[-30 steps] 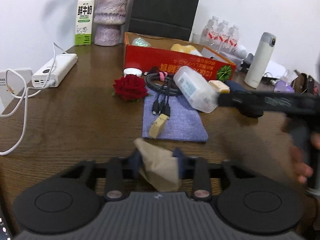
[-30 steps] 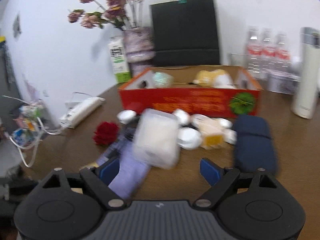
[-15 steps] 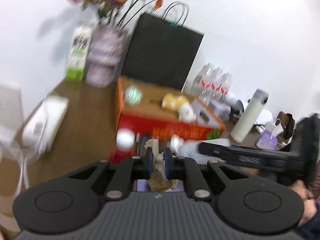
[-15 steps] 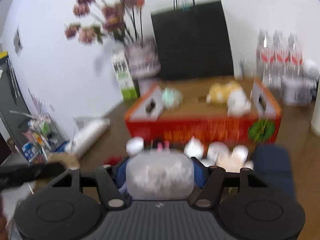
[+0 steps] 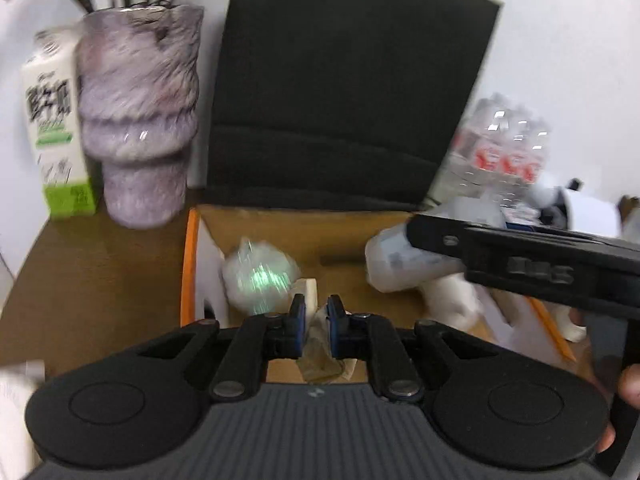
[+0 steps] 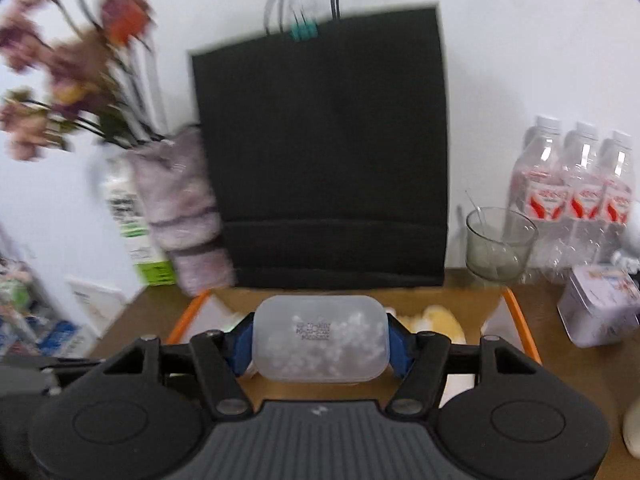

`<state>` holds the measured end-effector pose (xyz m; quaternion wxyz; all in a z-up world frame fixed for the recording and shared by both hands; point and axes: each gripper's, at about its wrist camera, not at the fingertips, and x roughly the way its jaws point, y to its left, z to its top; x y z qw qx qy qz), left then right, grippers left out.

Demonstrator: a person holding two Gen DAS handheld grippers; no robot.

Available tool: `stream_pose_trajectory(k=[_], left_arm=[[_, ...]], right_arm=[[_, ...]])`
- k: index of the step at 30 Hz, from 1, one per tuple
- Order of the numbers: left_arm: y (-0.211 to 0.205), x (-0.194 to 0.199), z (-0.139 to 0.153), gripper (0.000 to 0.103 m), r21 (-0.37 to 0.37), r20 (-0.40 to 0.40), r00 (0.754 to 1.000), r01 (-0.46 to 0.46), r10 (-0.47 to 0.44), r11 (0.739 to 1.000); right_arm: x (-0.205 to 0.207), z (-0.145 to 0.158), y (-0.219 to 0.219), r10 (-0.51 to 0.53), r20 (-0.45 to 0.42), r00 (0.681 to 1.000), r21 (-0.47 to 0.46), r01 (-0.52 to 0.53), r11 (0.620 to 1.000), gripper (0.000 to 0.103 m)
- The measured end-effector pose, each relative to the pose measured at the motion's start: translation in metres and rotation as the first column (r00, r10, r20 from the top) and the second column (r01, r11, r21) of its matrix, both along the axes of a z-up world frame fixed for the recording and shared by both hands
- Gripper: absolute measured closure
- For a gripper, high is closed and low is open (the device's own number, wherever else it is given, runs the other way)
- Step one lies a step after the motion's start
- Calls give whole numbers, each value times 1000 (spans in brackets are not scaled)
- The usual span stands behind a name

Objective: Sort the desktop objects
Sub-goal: 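Put the beige cloth in the box with left gripper while right gripper places white box, then return both tools over the table toward the remaining items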

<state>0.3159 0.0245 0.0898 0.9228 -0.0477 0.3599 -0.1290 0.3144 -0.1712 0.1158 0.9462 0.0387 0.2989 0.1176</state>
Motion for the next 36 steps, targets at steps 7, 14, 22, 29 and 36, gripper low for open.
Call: stream_pose_trajectory(k=[7,14,22,29,36], left_arm=[[14,28,-33,46,17,-68,998,-13,14,1000],[27,25,-16,32,-33,-63,997,-51,49,998],[29,-72,19,14,-33,38,993,-112,114,993],[20,-205,-6,0,-47,149,977,-146,152,988],[4,-299,-38,0,35,167,978,-135,127,990]], right_arm=[[59,-65,8,74,-227,971,84,-56,995,24],[45,-41,-9,81,-192,978,108,-61,992,24],[-46,-2,-40,63,-112,992,37,-59,998,22],[-173,-21,-62,31,-69,997,-21,-33,999,16],[-285,-65,-61,12,-24,1000,-124,-15,992,15]])
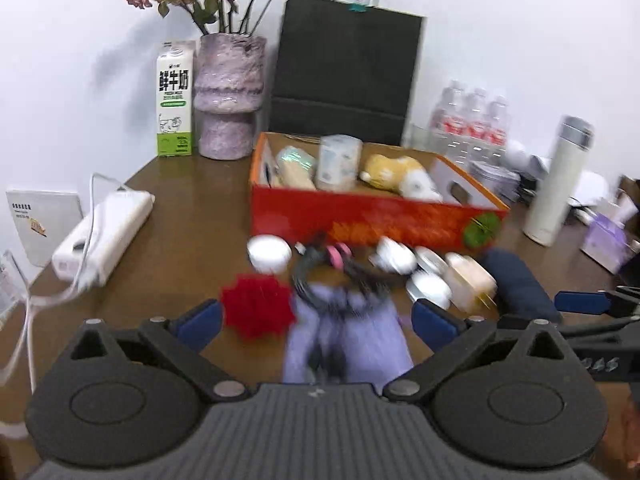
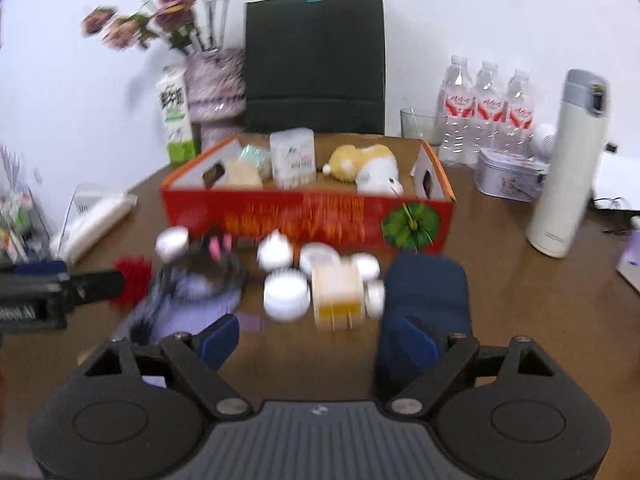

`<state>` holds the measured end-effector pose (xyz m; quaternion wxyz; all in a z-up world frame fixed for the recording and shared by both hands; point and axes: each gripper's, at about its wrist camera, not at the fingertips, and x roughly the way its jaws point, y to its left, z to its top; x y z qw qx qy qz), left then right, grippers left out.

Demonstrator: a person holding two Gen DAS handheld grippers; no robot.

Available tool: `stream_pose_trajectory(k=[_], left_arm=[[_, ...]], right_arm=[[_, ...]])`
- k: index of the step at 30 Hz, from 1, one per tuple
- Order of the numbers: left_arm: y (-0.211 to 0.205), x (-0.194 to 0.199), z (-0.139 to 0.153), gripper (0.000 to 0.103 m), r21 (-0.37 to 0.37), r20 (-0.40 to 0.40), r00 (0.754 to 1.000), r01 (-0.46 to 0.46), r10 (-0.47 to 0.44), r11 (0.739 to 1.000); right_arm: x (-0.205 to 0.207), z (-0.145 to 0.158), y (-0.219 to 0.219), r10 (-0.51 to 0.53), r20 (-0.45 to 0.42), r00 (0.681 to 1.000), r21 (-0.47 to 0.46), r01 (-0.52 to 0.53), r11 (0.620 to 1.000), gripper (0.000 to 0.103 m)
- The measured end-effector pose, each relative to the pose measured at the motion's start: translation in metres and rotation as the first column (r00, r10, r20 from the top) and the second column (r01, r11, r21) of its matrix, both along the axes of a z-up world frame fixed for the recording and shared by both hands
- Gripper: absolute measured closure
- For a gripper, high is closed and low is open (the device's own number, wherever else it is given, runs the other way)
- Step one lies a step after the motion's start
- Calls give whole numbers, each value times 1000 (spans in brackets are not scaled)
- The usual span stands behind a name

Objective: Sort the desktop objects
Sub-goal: 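Return both tools over the table toward the remaining items, then put the red rose in the box with left gripper while right gripper places navy pouch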

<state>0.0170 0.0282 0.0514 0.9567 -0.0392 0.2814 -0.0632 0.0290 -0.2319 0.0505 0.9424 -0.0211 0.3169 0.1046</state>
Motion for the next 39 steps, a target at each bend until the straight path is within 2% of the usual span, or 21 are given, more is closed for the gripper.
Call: stream_pose_trajectory(k=[3,5,9,11,16,20,22,24,26,27,29,30,31,32,33,35,37,39], left_arm=[[-5,-37,-12,0,53,38,997,61,-63,997],[-8,-55,-20,0,98,39,998,51,-55,994],[0,-71,-31,0,52,15,993,117,-118,992],[6,-66,-32,0,41,-11,995,101,-101,994],[16,-47,-19,1,-3,18,996,93,-92,996],[16,-5,-7,2,62,22,995,98,-100,993],[20,17,-4,1,70,15,995,99,-101,993],[31,42,-9,1,34,-20,995,98,-97,995],[43,65,-18,2,4,-88,996,25,-24,1000],[46,72,-21,3,-12,-100,995,18,-19,1000],[48,85,-30,21,-22,-139,990,10,-13,1000],[47,89,-34,54,-15,-177,984,-3,0,1000],[47,90,-37,53,-27,-199,980,-13,8,1000],[48,84,-36,54,-39,-195,981,-27,19,999],[47,74,-34,54,-47,-185,982,-27,17,999],[43,49,-31,55,-35,-114,993,-31,26,999],[37,25,-28,55,6,-51,997,-52,52,999],[34,5,-22,56,-6,-12,999,-37,37,999]], right_arm=[[-45,-14,-2,-12,18,1000,-35,12,999,15],[-68,-18,-7,-14,33,999,-29,15,999,15],[-90,-19,-16,-18,47,999,-11,18,1000,15],[-91,-17,-18,-33,56,998,-28,34,999,15],[-75,-7,-24,-64,69,996,-8,65,998,15],[-37,-3,-27,-81,73,994,-34,84,996,15],[-11,-3,-31,-101,56,993,-37,103,994,16],[12,-5,-34,-121,32,992,-32,122,992,16],[32,-10,-36,-141,9,990,-45,142,989,16],[39,-13,-37,-148,4,989,-54,148,988,16],[55,-19,-38,-154,-25,988,-67,152,986,17],[62,-22,-39,-157,-40,987,-75,154,985,17],[69,-26,-39,-168,-53,984,-87,163,983,17],[73,-30,-41,-177,-65,982,-95,170,981,23],[75,-33,-43,-177,-79,981,-89,169,981,36],[71,-35,-48,-170,-83,982,-51,166,985,39],[61,-34,-48,-161,-72,984,-65,156,986,42],[49,-31,-50,-175,-73,982,-50,171,984,43]])
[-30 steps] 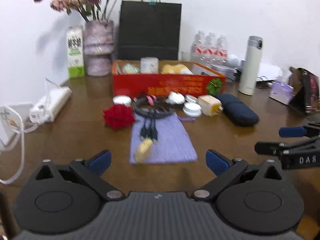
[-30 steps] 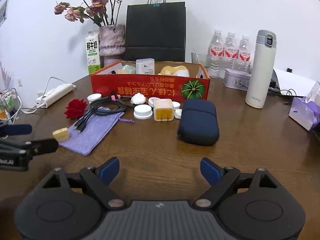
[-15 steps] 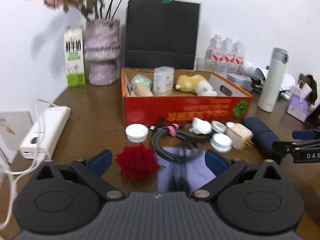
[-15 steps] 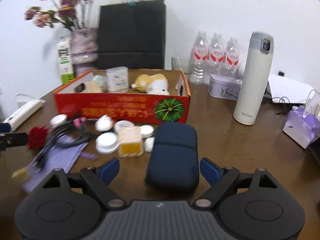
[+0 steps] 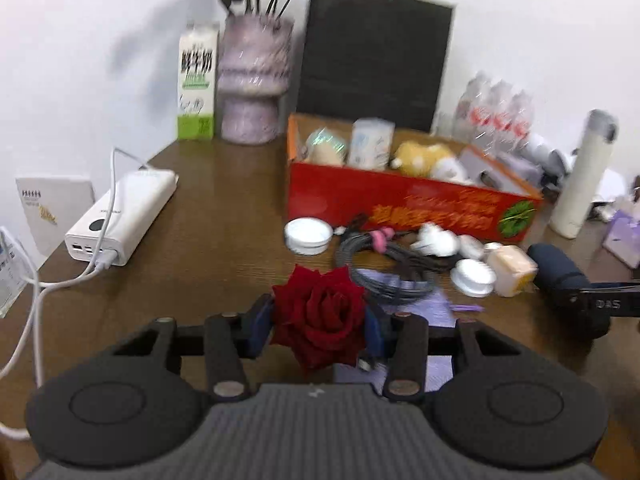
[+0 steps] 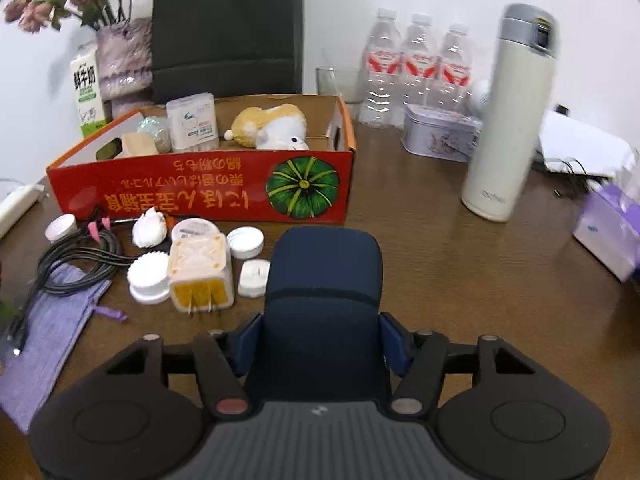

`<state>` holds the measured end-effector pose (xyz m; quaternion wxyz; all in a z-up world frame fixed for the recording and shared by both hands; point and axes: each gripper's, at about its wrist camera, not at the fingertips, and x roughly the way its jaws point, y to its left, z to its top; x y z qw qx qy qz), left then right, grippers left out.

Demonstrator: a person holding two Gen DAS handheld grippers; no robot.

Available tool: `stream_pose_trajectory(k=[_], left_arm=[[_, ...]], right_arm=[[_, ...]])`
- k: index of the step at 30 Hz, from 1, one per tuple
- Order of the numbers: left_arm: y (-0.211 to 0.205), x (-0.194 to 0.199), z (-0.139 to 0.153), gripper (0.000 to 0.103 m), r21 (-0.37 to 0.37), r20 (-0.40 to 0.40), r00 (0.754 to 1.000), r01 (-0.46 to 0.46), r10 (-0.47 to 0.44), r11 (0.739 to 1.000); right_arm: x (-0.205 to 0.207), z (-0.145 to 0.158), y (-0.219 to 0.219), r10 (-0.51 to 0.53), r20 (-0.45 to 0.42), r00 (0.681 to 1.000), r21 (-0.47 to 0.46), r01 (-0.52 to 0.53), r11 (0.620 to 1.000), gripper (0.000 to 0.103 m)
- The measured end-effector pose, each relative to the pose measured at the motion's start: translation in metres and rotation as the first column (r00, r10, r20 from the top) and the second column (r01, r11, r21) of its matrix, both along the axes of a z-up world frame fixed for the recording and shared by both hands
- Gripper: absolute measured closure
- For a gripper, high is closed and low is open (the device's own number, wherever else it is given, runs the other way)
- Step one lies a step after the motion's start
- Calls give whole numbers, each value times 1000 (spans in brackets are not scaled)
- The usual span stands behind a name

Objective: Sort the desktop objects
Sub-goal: 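Put the red rose in the box with left gripper while right gripper places navy pouch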

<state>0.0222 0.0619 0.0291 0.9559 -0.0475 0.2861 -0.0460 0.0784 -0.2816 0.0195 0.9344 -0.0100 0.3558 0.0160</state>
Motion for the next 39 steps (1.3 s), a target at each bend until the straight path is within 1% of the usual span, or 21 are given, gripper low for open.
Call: stream_pose_trajectory(k=[3,8,11,12,15,18,20,22,23,24,25,26,28,30,32,33,35,36,37,38,39], left_arm=[[1,-19,12,56,-32,41,999,20,-19,999],[15,-32,47,56,-126,116,992,54,-40,991],[20,-23,67,56,-136,140,986,111,-92,985],[21,-15,75,56,-133,144,984,123,-104,983],[20,26,106,56,-131,148,978,163,-143,978],[12,83,126,56,-156,111,977,197,-181,968],[3,127,130,56,-159,68,980,195,-186,968],[-10,169,125,56,-120,37,985,173,-170,978],[-17,194,118,56,-88,6,985,172,-172,981],[-21,214,109,56,-77,-28,986,162,-165,984],[-24,233,97,56,-84,-74,986,143,-149,986],[-28,254,84,56,-86,-127,980,142,-152,986],[-33,281,63,56,-75,-174,974,134,-145,988],[-39,304,42,54,-44,-224,962,152,-158,987],[-43,319,26,52,-20,-260,957,125,-126,992],[-43,321,23,45,-21,-264,958,113,-114,993],[-42,316,22,38,-34,-234,964,123,-127,992],[-41,312,23,35,-50,-230,963,134,-142,990],[-41,306,26,30,-63,-221,962,152,-162,986],[-40,301,30,27,-66,-209,963,159,-170,985],[-40,293,36,25,-59,-194,969,140,-149,988]], right_arm=[[-26,9,0,-13,30,999,13,12,1000,43],[-68,48,5,-1,129,992,17,-1,1000,43],[-73,76,7,46,175,983,83,-61,995,43],[-68,85,9,65,185,981,109,-86,990,43],[-40,107,21,110,216,970,132,-141,981,43],[17,123,39,158,202,967,204,-199,958,43],[70,127,52,181,146,973,268,-215,939,43],[131,116,58,186,48,981,300,-192,934,43],[158,106,62,169,-8,986,294,-160,942,43],[181,95,67,152,-59,987,257,-132,957,43],[202,82,74,136,-111,985,204,-111,973,43],[221,70,80,117,-160,980,163,-91,983,43],[248,50,87,92,-220,971,133,-63,989,43],[263,37,92,80,-248,965,139,-47,989,42],[270,27,95,75,-265,961,142,-38,989,39],[275,21,95,73,-282,957,142,-34,989,36],[279,12,96,87,-307,948,137,-46,989,36],[277,13,95,89,-299,950,140,-48,989,37],[274,17,94,94,-281,955,142,-55,988,37],[268,23,91,102,-256,961,144,-66,987,37],[261,32,89,112,-229,967,146,-79,986,37]])
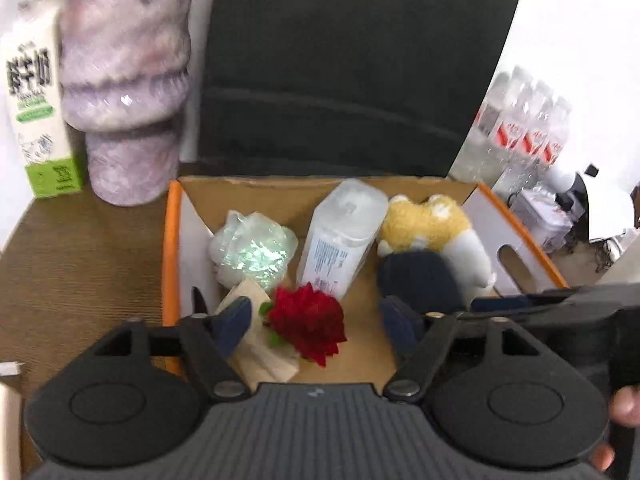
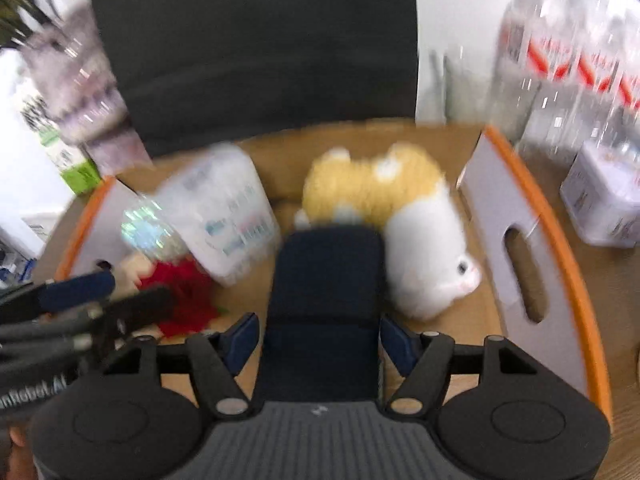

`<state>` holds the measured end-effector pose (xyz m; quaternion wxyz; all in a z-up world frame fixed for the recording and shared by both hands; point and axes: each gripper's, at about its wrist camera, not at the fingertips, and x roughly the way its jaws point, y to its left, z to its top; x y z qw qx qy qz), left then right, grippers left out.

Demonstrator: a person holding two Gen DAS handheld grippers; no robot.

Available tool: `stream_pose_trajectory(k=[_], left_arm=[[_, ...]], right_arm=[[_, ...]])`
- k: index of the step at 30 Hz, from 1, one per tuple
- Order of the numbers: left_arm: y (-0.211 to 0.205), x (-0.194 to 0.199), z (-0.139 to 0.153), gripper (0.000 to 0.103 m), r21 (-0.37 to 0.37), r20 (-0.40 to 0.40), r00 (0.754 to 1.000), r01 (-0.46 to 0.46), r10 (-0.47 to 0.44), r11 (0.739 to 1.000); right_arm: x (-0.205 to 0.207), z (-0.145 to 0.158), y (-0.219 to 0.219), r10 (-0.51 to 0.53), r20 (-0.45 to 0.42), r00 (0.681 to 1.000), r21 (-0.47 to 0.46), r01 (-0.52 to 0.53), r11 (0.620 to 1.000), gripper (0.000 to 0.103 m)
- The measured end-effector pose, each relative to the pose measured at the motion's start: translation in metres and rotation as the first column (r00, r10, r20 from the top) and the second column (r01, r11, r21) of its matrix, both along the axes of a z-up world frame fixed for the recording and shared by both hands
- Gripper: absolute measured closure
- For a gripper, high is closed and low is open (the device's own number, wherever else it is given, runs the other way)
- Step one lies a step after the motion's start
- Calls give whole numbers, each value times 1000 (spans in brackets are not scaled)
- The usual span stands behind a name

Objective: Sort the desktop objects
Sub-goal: 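Put the red rose in the box with left gripper while right gripper places navy pouch, then grasp the small yellow block with left gripper while right gripper grasps the white plug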

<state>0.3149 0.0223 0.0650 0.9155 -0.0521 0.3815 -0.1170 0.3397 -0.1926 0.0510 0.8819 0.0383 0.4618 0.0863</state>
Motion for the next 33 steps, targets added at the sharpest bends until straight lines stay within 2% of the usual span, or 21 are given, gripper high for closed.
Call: stream_pose_trajectory(k=[2,3,4,6,7,8,12,13,16,20,22,25,30,33], left_arm=[[4,-25,14,24,31,34,997,-75,74,997],[8,-43,21,20,22,61,993,-107,105,994],[12,-64,28,12,-17,81,988,-131,132,991],[22,-113,36,3,-141,106,989,-88,104,986],[24,-139,38,1,-190,125,988,-70,94,979],[25,-167,39,1,-218,145,984,-67,101,974],[22,-250,30,0,-237,182,967,-134,180,962],[23,-265,25,0,-228,188,965,-137,181,964],[16,-302,7,0,-127,219,963,-132,158,983],[7,-349,-26,0,6,190,978,-85,82,996],[7,-370,-38,0,23,197,978,-67,62,997],[9,-392,-44,0,53,215,975,-62,49,997],[12,-380,-40,0,17,197,980,-44,40,999],[12,-364,-40,8,38,204,978,-43,35,998]], right_arm=[[-16,18,-6,11,52,999,9,-11,1000,36],[-26,28,-9,20,86,996,12,-21,1000,34],[-38,37,-12,29,126,992,11,-31,999,32],[-75,50,-19,46,211,976,3,-48,999,24],[-90,53,-22,59,238,970,-4,-60,998,23],[-107,55,-23,63,258,964,-8,-63,998,23],[-180,45,-27,81,305,949,14,-89,996,22],[-193,41,-28,85,306,948,12,-93,996,22],[-247,17,-27,107,318,942,-18,-106,994,18],[-302,-19,-24,117,303,946,-78,-98,992,18],[-330,-29,-27,128,313,941,-91,-105,990,18],[-367,-32,-32,115,326,939,-49,-105,993,18],[-393,-19,-31,160,417,895,-86,-136,987,15],[-383,-17,-30,148,416,898,-119,-107,987,16]])
